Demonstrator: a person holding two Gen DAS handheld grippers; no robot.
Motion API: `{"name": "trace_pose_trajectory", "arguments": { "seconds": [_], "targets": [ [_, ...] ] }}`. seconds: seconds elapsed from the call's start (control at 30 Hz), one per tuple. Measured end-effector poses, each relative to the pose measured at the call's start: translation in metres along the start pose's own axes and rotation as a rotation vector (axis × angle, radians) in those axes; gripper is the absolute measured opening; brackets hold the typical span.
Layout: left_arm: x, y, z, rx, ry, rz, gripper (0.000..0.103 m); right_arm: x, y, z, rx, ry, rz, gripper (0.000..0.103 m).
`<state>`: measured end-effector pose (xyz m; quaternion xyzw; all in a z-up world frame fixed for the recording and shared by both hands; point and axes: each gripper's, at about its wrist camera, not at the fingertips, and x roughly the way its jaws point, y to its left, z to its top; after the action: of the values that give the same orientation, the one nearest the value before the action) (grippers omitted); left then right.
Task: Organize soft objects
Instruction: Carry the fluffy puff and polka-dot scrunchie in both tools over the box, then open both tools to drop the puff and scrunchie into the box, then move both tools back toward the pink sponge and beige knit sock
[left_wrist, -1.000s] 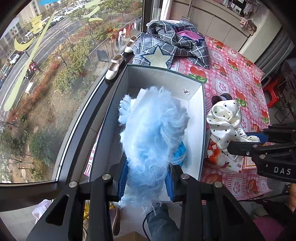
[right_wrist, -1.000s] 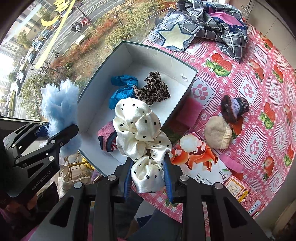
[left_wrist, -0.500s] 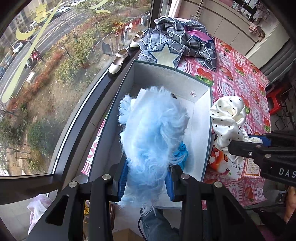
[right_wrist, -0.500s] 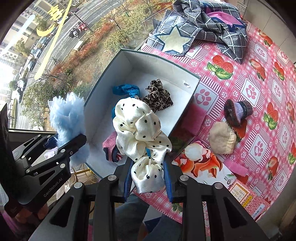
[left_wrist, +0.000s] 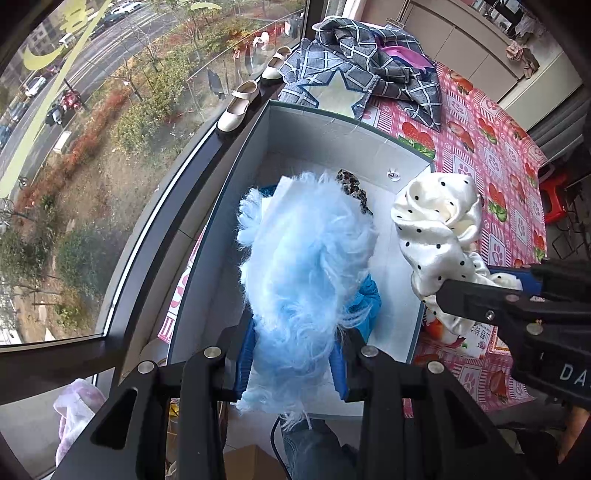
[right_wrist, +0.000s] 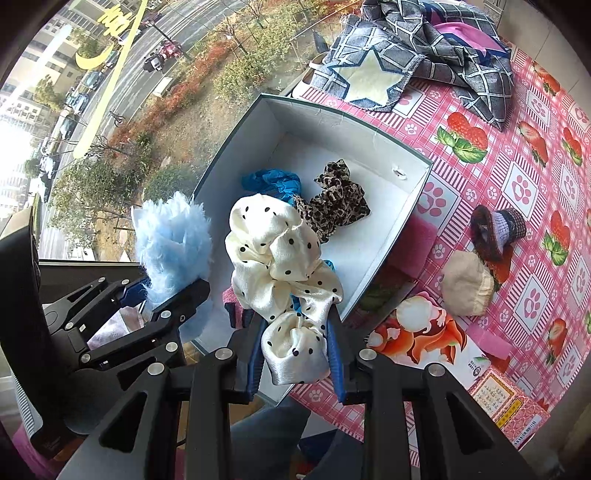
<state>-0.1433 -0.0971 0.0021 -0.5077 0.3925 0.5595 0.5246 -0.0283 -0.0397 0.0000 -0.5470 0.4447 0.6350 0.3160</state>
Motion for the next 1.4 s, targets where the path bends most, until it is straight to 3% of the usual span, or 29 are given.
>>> {"name": "trace_pose_trajectory", "arguments": {
  "seconds": [0.3,0.33,0.4,0.47,0.5,0.57,0.63,0.67,0.7,0.8,0.83,1.07,1.4],
  "targets": [
    [0.002,0.000,-0.002,-0.001,0.011,0.005,0.043,0.002,0.003,0.001,-0.001,0.004,0.012,0.032],
    [0.003,0.000,-0.003,0.000,0.012,0.005,0.046,0.002,0.003,0.001,0.000,0.003,0.013,0.036],
    [0.002,0.000,-0.003,0.001,0.011,0.004,0.055,0.000,0.002,0.002,0.002,-0.011,0.011,0.057],
    [0.002,0.000,-0.003,-0.001,0.008,0.007,0.074,-0.003,0.002,0.002,0.000,-0.022,0.011,0.058],
    [0.002,0.000,-0.004,-0.002,0.009,0.007,0.078,-0.004,0.002,0.002,0.002,-0.025,0.013,0.058],
    [0.003,0.001,-0.004,-0.002,0.016,0.013,0.081,-0.005,0.001,0.002,0.010,-0.027,0.016,0.058],
    [0.005,0.001,-0.004,-0.009,0.020,0.009,0.085,-0.005,-0.001,0.001,0.021,-0.025,0.015,0.069],
    [0.005,0.002,-0.005,-0.016,0.022,0.001,0.089,-0.006,-0.002,0.000,0.028,-0.032,0.018,0.083],
    [0.005,0.003,-0.005,-0.023,0.020,-0.010,0.089,-0.008,-0.004,-0.001,0.036,-0.038,0.021,0.085],
    [0.003,0.007,-0.005,-0.049,0.009,-0.034,0.092,-0.010,-0.010,-0.001,0.064,-0.030,0.017,0.085],
    [0.002,0.008,-0.004,-0.059,0.001,-0.048,0.102,-0.010,-0.014,-0.002,0.076,-0.028,0.018,0.085],
    [-0.011,0.009,0.006,-0.122,-0.056,-0.158,0.103,-0.030,-0.050,-0.011,0.205,-0.042,0.059,0.085],
    [-0.012,-0.059,0.016,0.070,-0.019,-0.177,0.103,-0.078,-0.148,-0.044,0.440,-0.097,0.055,0.085]
  ]
}}
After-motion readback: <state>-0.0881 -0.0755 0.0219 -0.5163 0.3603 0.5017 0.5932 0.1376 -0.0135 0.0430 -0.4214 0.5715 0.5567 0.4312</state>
